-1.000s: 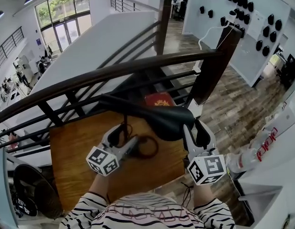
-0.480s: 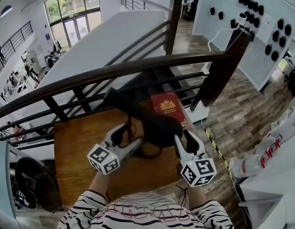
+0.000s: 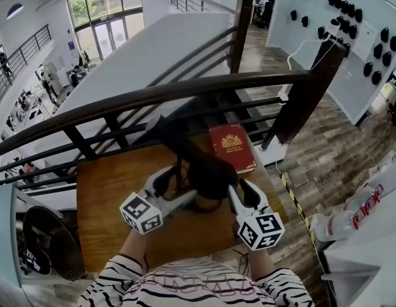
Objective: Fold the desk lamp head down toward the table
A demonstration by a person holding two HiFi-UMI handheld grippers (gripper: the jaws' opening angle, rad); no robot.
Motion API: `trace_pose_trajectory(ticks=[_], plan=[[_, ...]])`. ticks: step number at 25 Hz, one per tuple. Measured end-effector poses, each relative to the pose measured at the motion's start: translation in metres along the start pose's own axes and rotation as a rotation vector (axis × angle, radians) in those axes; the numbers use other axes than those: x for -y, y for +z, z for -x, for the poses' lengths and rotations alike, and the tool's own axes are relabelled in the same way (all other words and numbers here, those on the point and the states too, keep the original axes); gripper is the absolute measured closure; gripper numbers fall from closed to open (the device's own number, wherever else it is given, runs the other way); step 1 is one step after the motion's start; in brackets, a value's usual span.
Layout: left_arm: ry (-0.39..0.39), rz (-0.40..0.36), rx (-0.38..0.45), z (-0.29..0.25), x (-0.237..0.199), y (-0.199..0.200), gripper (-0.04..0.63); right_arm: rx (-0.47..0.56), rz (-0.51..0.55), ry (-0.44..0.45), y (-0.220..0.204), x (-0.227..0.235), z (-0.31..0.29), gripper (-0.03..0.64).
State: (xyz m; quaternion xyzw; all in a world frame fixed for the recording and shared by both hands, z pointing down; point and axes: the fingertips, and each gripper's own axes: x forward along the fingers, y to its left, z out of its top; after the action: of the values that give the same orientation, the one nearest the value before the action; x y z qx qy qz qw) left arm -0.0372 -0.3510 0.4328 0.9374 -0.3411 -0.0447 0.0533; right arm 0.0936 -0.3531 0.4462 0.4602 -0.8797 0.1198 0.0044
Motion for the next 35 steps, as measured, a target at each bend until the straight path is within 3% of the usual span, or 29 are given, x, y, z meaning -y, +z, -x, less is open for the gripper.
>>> trace_pose_trajectory(ticks=[11,28,35], plan=[[0.021,-0.002,-0.001,0.0,0.001,0.001,0.21,-0.003,-0.025,0.018,-0.006,-0.008,-0.006,0.502],[0.104,-0.064,-0.015,0.026,0.003,0.001,0.216,0.005,-0.039,-0.019,-0.01,-0.025,0.009,0.477],[0.093,-0.056,-0.028,0.048,0.015,-0.001,0.269,-0.001,-0.052,-0.03,-0.016,-0.052,0.025,0.477]])
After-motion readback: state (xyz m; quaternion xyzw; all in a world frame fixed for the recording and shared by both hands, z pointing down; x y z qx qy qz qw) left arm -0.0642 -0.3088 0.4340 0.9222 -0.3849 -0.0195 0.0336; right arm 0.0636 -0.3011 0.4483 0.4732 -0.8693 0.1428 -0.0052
